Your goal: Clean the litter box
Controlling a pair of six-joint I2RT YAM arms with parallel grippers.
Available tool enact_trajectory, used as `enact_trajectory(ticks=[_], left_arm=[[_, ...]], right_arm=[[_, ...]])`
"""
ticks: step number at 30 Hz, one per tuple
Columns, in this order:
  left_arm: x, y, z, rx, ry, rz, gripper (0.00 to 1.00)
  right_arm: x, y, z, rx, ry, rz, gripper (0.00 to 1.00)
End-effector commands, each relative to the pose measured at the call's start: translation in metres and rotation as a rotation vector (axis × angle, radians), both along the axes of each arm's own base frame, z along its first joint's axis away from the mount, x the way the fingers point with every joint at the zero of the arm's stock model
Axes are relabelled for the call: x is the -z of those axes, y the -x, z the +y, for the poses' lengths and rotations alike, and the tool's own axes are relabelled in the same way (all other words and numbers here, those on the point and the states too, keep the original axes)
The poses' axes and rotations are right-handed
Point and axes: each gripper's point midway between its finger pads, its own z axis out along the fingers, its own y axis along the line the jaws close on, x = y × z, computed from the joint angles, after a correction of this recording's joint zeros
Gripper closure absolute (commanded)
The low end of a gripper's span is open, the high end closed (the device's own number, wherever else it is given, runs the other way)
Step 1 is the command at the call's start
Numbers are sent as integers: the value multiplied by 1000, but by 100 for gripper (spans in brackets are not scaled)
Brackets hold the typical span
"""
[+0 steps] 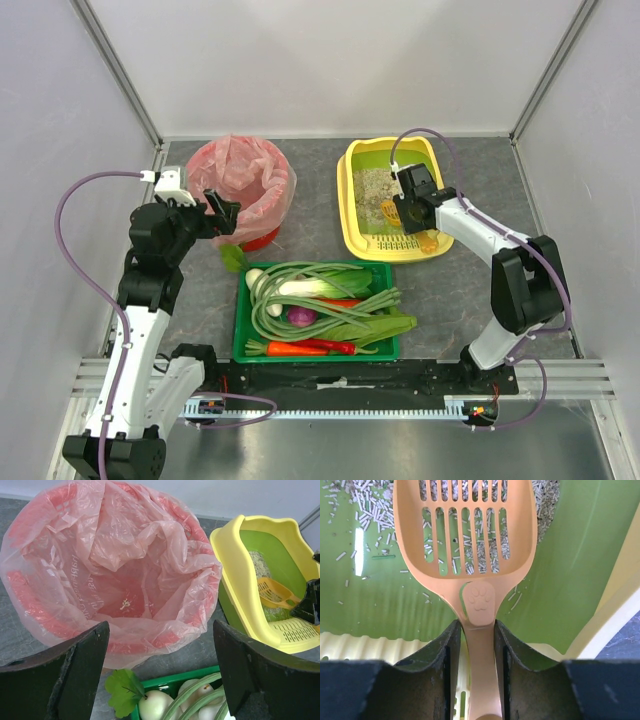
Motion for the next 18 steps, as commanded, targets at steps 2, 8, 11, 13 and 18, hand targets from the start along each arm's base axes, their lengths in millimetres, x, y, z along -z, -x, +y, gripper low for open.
enact_trajectory(ticks=[2, 8, 11, 13, 18], left_arm=[[-6, -3, -2, 27, -22, -41, 10], [-8, -2, -2, 25, -22, -50, 10], [-9, -2, -1, 22, -22, -51, 10], [-9, -2, -2, 26, -25, -52, 10], [-13, 1, -9, 78, -29, -77, 11]], right_arm=[[-1, -4, 0, -8, -3, -16, 70], [-22, -8, 7, -42, -34, -45, 93], [-32, -12, 8, -48, -31, -52, 100], [-34, -8, 5, -48, -18, -33, 100], [-51, -4, 3, -50, -7, -24, 100]])
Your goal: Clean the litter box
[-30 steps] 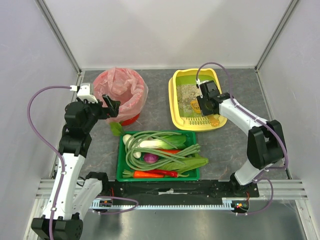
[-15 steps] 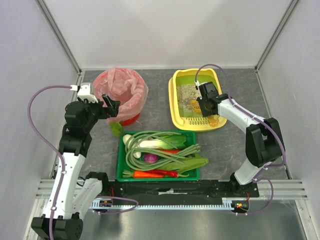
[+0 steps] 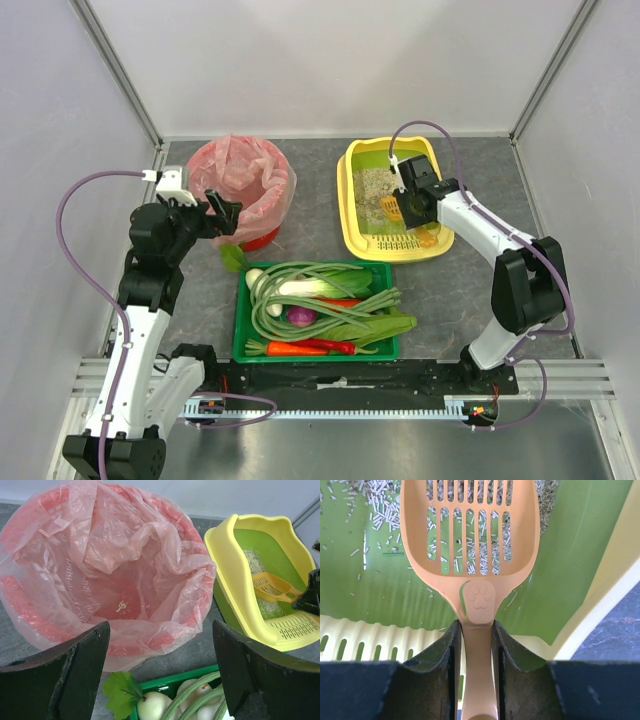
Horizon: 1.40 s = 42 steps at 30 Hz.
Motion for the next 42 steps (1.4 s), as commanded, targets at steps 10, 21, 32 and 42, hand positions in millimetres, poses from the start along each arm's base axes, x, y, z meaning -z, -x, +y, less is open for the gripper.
enact_trajectory(ticks=[10, 21, 32, 42], left_arm=[[-16, 5, -2, 52, -77, -103, 11], [-15, 12, -20, 128, -119, -123, 11], [-14, 17, -26, 119, -163, -131, 10], [-20, 17, -8, 5, -156, -134, 5]], right_arm=[[-63, 0, -10, -24, 54, -21, 100], [-38, -7, -9, -63, 145, 187, 100], [-37, -18, -15, -25, 220, 261, 100], [-26, 1, -14, -35, 195, 308, 100]])
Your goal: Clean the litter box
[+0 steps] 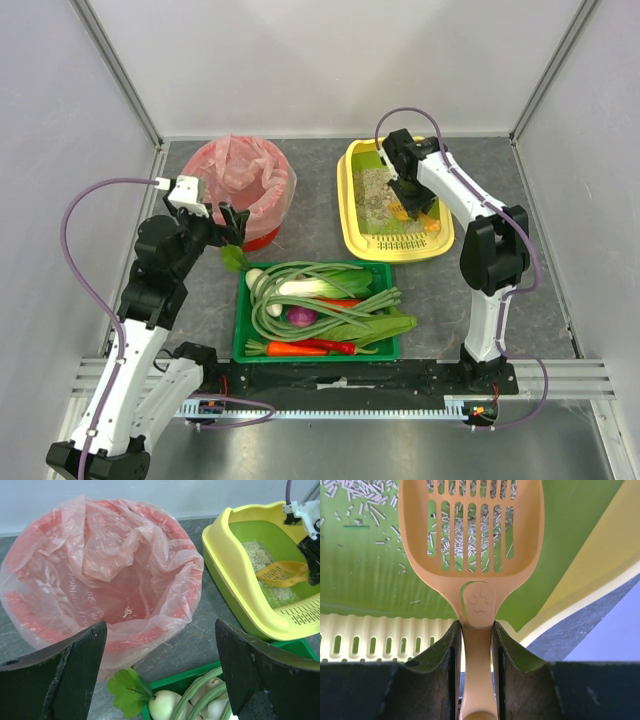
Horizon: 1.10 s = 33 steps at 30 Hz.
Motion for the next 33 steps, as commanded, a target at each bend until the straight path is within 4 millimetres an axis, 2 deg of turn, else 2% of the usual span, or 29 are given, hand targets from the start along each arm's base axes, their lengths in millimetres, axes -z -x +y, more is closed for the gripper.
enact_trajectory(ticks=[1, 6, 11, 17, 20, 23, 29, 32, 33], left_arm=[[-10, -2, 12, -62, -20, -41, 5], [-13, 1, 12, -59, -17, -55, 4], [-12, 0, 13, -65, -26, -55, 4], [-12, 2, 16, -76, -30, -63, 4], [-12, 2, 17, -82, -32, -63, 4], [-13, 2, 17, -79, -31, -66, 4], [-16, 6, 7, -21, -27, -100, 4], [-19, 7, -6, 58, -20, -115, 4], [-19, 7, -17, 116, -16, -114, 5]], right_arm=[[-1, 13, -1, -14, -14, 36, 100], [27, 2, 6, -10, -12, 90, 100], [37, -20, 17, 5, -44, 49, 100], [40, -37, 24, 38, -64, -6, 100], [31, -42, 25, 49, -70, -43, 100], [20, -42, 22, 63, -72, -75, 100], [-5, -25, 22, 60, -114, -97, 100], [-4, -11, 23, 55, -127, -56, 100], [-1, -6, 23, 50, -122, -37, 100]])
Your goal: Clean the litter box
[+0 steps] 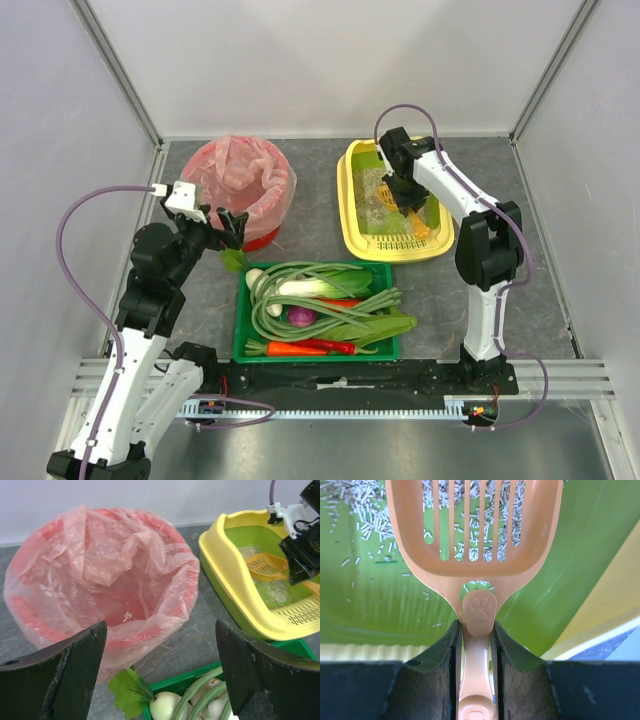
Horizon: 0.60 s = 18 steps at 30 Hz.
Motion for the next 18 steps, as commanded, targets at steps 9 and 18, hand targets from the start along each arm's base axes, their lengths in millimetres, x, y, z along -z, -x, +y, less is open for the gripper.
enact_trajectory(ticks=[9, 18], left_arm=[[-30, 14, -75, 440, -10, -129, 7], [-37, 27, -149, 768, -146, -255, 7]], right_arm=[[-42, 36, 2, -15, -85, -53, 100], [-50, 53, 17, -57, -220, -104, 100]])
